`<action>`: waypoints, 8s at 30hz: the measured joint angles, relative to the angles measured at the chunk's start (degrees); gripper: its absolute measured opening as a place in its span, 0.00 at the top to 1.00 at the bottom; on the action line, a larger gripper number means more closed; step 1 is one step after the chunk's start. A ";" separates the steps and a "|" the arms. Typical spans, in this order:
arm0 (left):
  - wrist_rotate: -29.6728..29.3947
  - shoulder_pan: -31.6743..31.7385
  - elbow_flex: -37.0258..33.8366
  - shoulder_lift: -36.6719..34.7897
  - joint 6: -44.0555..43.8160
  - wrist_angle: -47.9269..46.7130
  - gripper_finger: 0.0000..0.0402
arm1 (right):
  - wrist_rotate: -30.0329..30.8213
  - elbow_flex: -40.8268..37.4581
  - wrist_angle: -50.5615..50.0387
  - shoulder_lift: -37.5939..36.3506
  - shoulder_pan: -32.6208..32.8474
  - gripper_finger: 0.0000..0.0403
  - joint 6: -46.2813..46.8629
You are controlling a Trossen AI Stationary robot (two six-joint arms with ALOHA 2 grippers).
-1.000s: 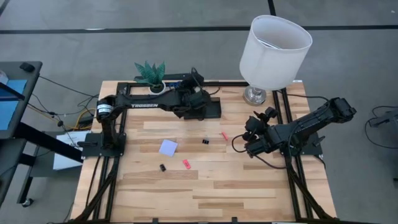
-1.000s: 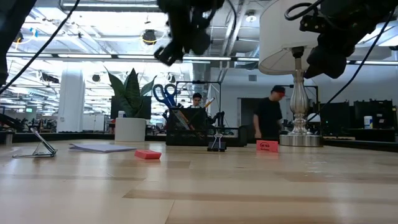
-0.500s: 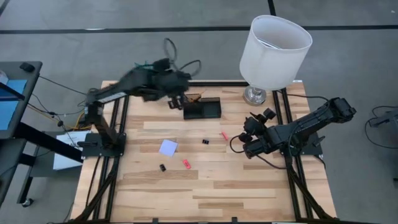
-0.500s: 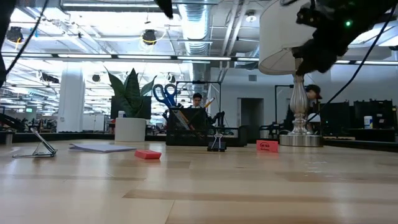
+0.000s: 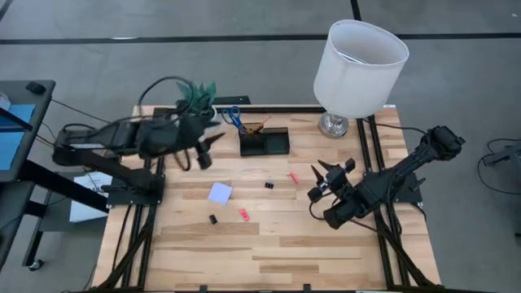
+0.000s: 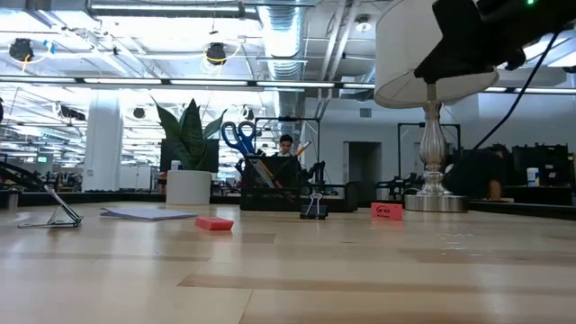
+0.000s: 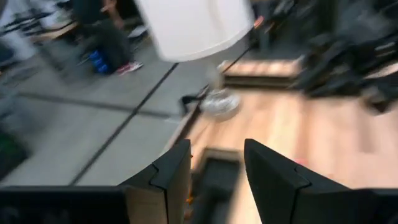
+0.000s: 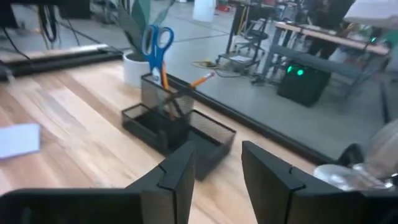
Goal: Pick and place office supplies into organizer
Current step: Put the top black binder clip into the desk organizer
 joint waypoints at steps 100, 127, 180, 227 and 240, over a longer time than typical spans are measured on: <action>8.07 -9.44 -55.86 -46.28 1.08 41.74 0.65 | -73.29 -9.98 81.44 29.14 -33.21 0.75 -52.94; 8.07 -9.44 -55.86 -46.28 1.04 41.67 0.65 | -73.43 -9.98 82.16 29.14 -33.31 0.75 -52.54; 8.07 -9.46 -55.86 -46.28 1.02 41.22 0.65 | -74.09 -6.65 87.06 36.46 -34.43 0.98 -50.82; 8.09 -9.44 -55.86 -46.27 -0.27 40.77 0.65 | -86.09 27.77 37.82 32.85 -48.79 1.00 -90.07; 8.09 -9.46 -55.86 -46.27 -0.27 40.80 0.65 | -87.04 27.79 42.43 32.85 -49.40 1.00 -90.46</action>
